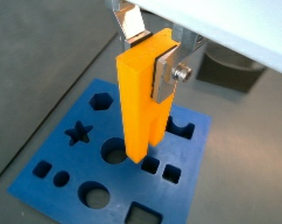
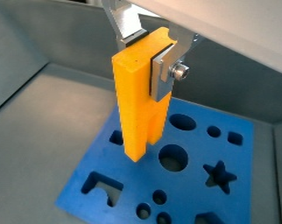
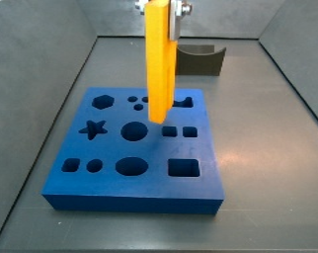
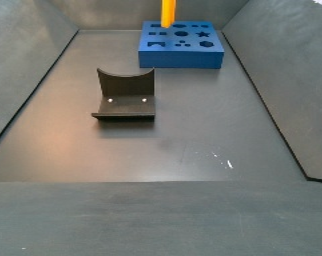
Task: Insert the double-square object.
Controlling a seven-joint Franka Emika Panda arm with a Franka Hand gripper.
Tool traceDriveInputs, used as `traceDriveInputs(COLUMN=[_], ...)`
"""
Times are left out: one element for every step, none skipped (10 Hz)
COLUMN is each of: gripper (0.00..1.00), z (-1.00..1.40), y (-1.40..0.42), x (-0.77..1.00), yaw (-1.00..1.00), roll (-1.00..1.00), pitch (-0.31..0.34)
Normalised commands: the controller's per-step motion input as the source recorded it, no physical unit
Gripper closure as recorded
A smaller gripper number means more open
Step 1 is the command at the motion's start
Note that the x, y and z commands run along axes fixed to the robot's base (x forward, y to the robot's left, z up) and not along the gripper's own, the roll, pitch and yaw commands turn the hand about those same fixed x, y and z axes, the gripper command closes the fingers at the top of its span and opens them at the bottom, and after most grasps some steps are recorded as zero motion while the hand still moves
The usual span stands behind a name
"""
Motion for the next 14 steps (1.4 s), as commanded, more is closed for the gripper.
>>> traceDriveInputs(gripper=[1.00,1.00,1.00,1.00,1.00,1.00,1.00,1.00,1.00,1.00,1.00,1.00,1.00,1.00], z=[0.00,0.00,0.00,0.00,0.00,0.00,0.00,0.00,0.00,0.00,0.00,0.02,0.00,0.00], y=[-0.02,0.00,0.00,0.00,0.00,0.00,0.00,0.00,0.00,0.00,0.00,-0.01,0.00,0.00], x=[0.00,-0.03,-0.05,-0.05,0.00,0.00,0.00,0.00,0.00,0.00,0.00,0.05,0.04,0.00], yaw=[-0.99,-1.00,-1.00,-0.99,-0.97,-0.96,-0.95,-0.95,-0.94,-0.88,-0.84,-0.77,-0.77,-0.77], roll=[0.05,0.07,0.07,0.09,0.09,0.09,0.08,0.08,0.07,0.11,0.12,0.10,0.13,0.15], pitch=[0.059,0.051,0.050,0.067,0.054,0.040,0.051,0.066,0.070,0.086,0.103,0.081,0.080,0.099])
